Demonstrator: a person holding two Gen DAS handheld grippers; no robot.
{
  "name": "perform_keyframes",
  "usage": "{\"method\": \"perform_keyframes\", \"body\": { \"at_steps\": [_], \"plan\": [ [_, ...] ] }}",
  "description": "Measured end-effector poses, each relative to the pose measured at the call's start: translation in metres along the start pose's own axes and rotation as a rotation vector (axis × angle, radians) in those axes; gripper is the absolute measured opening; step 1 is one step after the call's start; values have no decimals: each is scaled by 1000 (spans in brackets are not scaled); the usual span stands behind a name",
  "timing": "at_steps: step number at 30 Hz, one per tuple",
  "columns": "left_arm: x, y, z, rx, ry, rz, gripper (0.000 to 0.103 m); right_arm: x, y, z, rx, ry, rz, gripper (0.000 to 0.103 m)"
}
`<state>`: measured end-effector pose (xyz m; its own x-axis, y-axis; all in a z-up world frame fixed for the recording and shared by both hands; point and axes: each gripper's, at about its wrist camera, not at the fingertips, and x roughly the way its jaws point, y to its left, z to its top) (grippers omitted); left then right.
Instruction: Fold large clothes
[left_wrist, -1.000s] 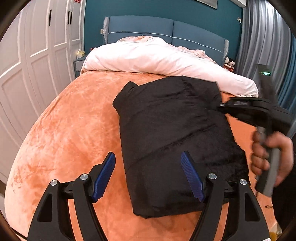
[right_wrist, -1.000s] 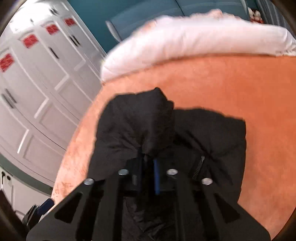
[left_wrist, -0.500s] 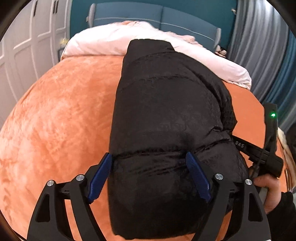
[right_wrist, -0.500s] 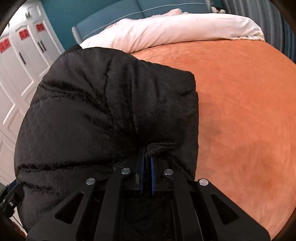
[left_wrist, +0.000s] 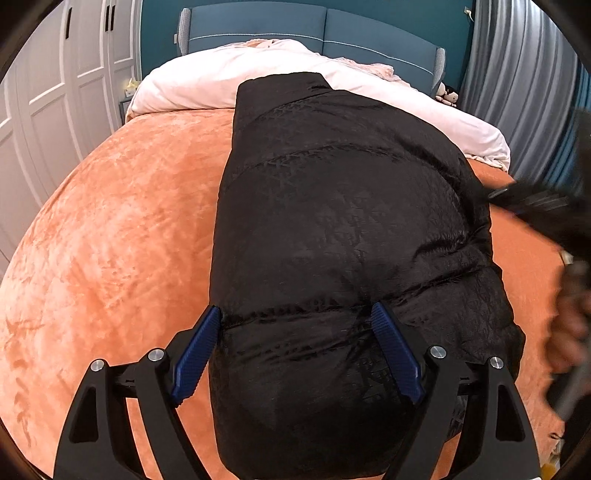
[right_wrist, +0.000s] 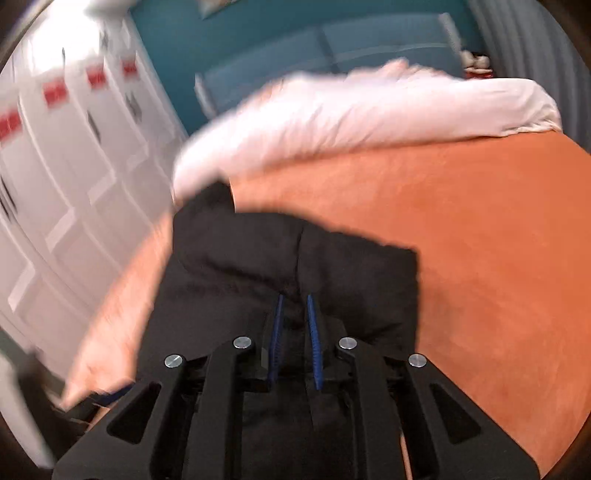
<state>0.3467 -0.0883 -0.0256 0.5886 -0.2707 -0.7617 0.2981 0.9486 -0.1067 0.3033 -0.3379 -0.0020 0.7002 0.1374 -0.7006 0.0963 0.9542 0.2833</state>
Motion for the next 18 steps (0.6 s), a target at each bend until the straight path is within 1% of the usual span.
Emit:
{"method": "perform_keyframes", "body": {
  "at_steps": [1, 2, 5, 7, 9, 10, 12, 14, 15, 17, 18],
  "plan": [
    [0, 0, 0, 1, -1, -2, 81, 23, -7, -11, 18, 42, 15, 10],
    [0, -1, 1, 8, -6, -8, 81, 32, -13, -18, 42, 35, 40, 9],
    [4, -9, 6, 37, -10, 21, 82, 40, -27, -29, 116, 38, 81, 9],
    [8, -11, 8, 39, -6, 36, 84, 40, -26, -26, 121, 58, 78, 9],
    [6, -11, 10, 22, 12, 49, 83, 28, -23, -18, 118, 63, 30, 9],
    [0, -9, 10, 18, 14, 44, 80, 12, -22, -15, 119, 44, 30, 13],
    [-8, -8, 9, 26, 5, 36, 80, -16, -19, -12, 139, -43, 91, 13],
    [-9, -12, 8, 51, 7, 54, 80, -29, -18, -6, 163, -76, 95, 13],
    [-7, -13, 8, 53, 9, 63, 80, -26, -19, -2, 178, -65, 103, 14],
    [-4, -16, 8, 32, 16, 63, 80, -4, -25, 4, 190, -6, 50, 14],
    [-3, -16, 8, 28, 17, 65, 80, 12, -29, 6, 194, 34, 18, 11]
  ]
}}
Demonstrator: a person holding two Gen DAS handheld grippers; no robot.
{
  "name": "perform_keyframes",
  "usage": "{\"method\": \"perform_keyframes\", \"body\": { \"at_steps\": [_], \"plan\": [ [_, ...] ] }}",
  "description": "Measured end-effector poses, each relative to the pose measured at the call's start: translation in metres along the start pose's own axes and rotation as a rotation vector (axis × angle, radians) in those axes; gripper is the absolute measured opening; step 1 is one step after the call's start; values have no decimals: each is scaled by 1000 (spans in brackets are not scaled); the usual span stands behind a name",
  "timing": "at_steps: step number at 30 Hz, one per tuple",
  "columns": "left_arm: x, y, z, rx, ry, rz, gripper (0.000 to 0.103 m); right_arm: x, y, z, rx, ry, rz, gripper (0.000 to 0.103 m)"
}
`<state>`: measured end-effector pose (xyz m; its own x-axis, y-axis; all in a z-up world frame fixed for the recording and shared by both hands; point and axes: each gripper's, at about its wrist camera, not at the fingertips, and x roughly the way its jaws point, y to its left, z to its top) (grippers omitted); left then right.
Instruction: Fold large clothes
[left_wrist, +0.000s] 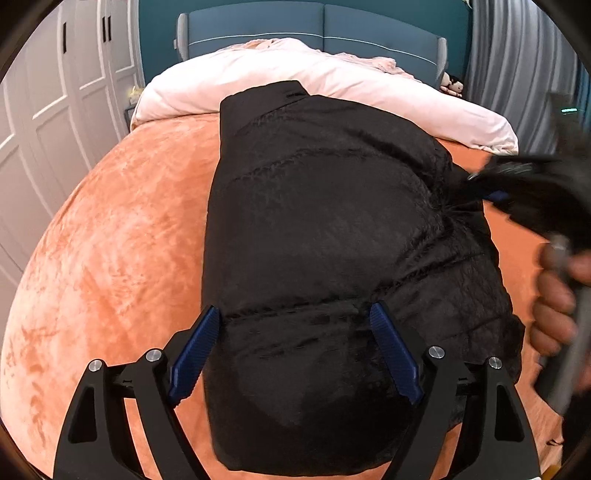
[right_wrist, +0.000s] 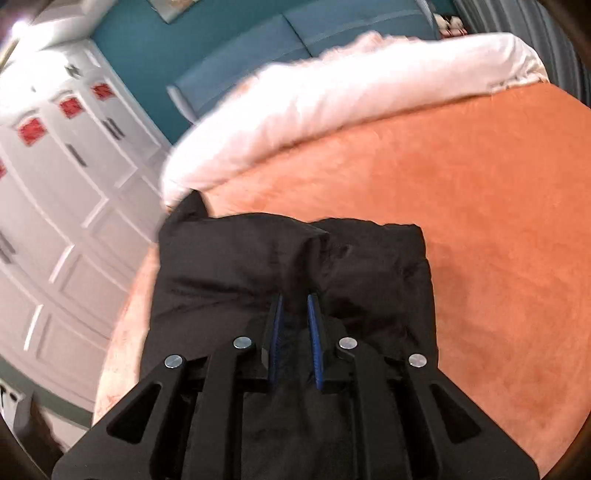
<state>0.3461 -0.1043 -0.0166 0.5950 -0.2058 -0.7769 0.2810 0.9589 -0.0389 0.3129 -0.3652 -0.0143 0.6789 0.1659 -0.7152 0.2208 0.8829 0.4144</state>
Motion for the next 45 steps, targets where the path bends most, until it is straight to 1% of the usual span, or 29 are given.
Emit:
{"method": "perform_keyframes", "body": {
  "at_steps": [1, 3, 5, 7, 8, 9, 10, 11, 13, 15, 16, 17, 19, 21, 23, 26, 29, 31, 33, 37, 42, 45],
  "plan": [
    [1, -1, 1, 2, 1, 2, 80, 21, -7, -1, 11, 55, 5, 10],
    [-1, -5, 4, 11, -7, 4, 81, 27, -14, -2, 20, 59, 19, 9],
    [-1, -6, 5, 14, 4, 21, 81, 17, -10, -1, 7, 65, -5, 10],
    [-7, -7, 5, 14, 4, 22, 80, -10, 4, -6, -29, 23, -12, 14],
    [-12, -8, 3, 14, -1, 26, 80, -34, 8, -13, -69, -20, -17, 14],
    [-17, -9, 2, 13, -11, 31, 80, -47, 16, -17, -104, -56, -42, 14],
    [-28, -11, -2, 15, -31, 40, 80, -75, 18, -32, -133, -91, -76, 20],
    [-35, -13, -5, 19, -44, 50, 80, -93, 17, -44, -147, -111, -88, 24],
    [-56, -21, -15, 37, -75, 97, 82, -125, 15, -72, -153, -131, -123, 43],
    [-71, -27, -24, 47, -83, 120, 82, -142, 11, -93, -148, -135, -156, 44],
    [-78, -30, -29, 46, -85, 128, 83, -155, 10, -113, -139, -132, -167, 45],
    [-86, -33, -36, 41, -82, 137, 83, -158, 10, -122, -133, -129, -174, 45],
    [-100, -37, -50, 24, -77, 146, 84, -171, 12, -148, -122, -120, -193, 51],
    [-110, -40, -61, 3, -72, 165, 84, -175, 18, -164, -126, -113, -200, 55],
    [-116, -40, -73, -12, -61, 168, 84, -181, 24, -181, -131, -98, -206, 55],
    [-124, -42, -89, -7, -57, 173, 84, -182, 34, -199, -147, -69, -212, 56],
    [-131, -42, -104, -10, -49, 171, 84, -188, 42, -219, -168, -60, -231, 56],
    [-134, -42, -113, -16, -44, 166, 84, -189, 47, -226, -182, -60, -246, 59],
    [-137, -41, -122, -24, -37, 179, 84, -190, 50, -234, -199, -62, -265, 59],
    [-141, -37, -134, -44, -29, 168, 84, -191, 54, -249, -219, -55, -283, 60],
    [-145, -41, -145, -17, -36, 168, 84, -190, 67, -264, -281, -66, -304, 60],
    [-149, -39, -148, -22, -37, 168, 85, -191, 69, -268, -276, -66, -306, 60]
  ]
}}
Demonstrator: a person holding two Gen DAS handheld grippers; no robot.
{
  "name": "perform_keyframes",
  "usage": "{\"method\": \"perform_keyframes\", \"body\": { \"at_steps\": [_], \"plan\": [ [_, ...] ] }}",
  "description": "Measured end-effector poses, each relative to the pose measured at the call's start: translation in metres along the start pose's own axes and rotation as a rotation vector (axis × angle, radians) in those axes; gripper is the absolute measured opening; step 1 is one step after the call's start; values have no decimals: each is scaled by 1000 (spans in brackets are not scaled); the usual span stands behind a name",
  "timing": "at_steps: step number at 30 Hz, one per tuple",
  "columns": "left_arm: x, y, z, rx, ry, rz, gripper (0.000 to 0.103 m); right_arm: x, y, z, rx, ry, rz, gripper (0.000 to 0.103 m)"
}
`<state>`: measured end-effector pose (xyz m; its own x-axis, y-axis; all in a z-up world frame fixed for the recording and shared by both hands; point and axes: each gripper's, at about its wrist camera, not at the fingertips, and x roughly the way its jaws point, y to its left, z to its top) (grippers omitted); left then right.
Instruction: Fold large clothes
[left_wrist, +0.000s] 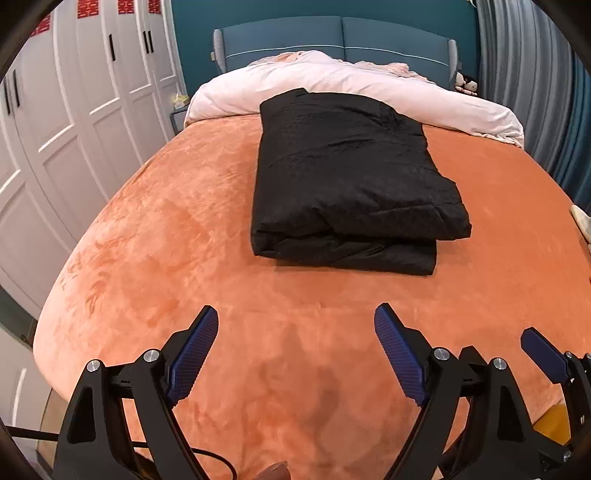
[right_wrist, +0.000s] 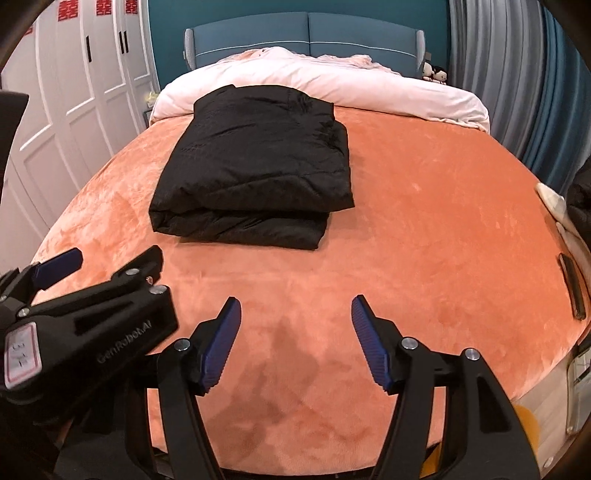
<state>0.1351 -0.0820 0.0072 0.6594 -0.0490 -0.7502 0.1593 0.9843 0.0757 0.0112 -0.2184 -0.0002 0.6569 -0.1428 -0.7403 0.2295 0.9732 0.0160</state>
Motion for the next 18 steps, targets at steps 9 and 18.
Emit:
{"method": "perform_keyframes", "body": {
  "at_steps": [9, 18],
  "plan": [
    [-5, 8, -1, -25, 3, 25, 86, -4, 10, 2, -15, -18, -9, 61],
    [-3, 9, -3, -21, 22, 26, 87, -1, 13, 0, -14, -12, -7, 62]
  ]
}}
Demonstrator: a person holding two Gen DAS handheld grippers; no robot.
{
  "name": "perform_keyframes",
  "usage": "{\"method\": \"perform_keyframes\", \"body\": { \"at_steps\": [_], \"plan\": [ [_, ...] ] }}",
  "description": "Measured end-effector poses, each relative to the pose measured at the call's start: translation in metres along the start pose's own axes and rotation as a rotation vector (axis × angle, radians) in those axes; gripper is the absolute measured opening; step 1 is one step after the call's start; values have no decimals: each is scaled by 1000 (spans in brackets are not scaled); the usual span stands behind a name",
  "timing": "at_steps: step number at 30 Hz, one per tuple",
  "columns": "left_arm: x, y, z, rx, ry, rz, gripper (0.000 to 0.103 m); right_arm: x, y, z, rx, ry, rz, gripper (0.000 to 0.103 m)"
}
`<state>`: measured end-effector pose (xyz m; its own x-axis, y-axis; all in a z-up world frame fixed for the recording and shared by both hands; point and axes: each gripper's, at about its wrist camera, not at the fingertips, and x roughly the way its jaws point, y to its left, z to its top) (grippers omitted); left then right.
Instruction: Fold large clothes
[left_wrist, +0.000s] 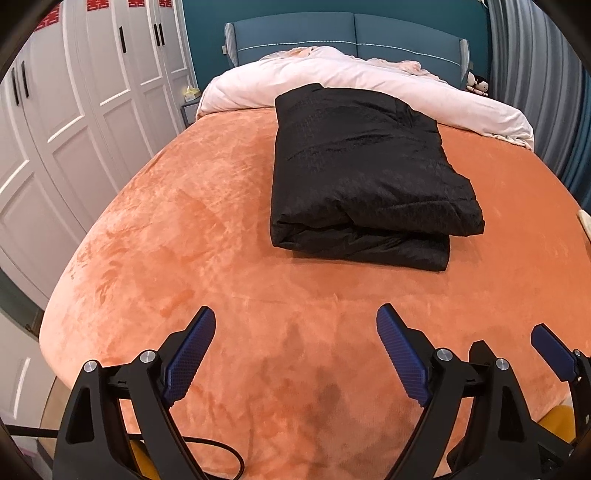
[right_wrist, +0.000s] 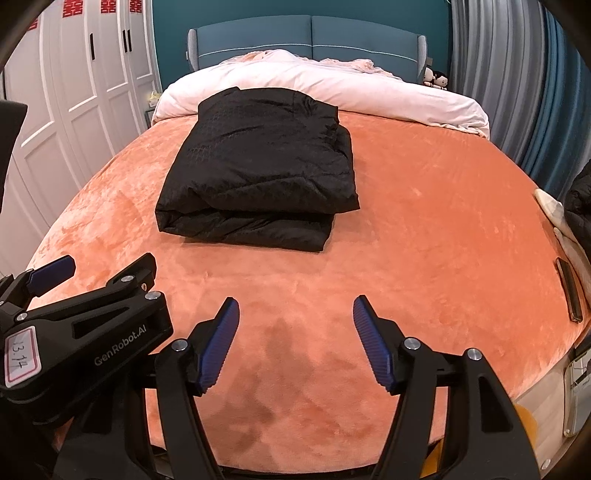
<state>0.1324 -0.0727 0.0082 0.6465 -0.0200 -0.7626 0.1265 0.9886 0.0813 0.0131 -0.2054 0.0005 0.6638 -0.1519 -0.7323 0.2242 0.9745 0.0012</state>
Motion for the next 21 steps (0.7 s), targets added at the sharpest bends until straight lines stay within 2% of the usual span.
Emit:
{"method": "perform_keyframes", "body": {
  "at_steps": [11, 15, 21],
  "plan": [
    [1, 2, -1, -5, 2, -8, 88, 0, 0, -1, 1, 2, 8, 62],
    [0, 4, -2, -11, 1, 11, 92, 1, -3, -1, -3, 4, 11, 62],
    [-8, 4, -1, -23, -1, 22, 92, -3, 3, -1, 8, -6, 20, 62]
  ]
}}
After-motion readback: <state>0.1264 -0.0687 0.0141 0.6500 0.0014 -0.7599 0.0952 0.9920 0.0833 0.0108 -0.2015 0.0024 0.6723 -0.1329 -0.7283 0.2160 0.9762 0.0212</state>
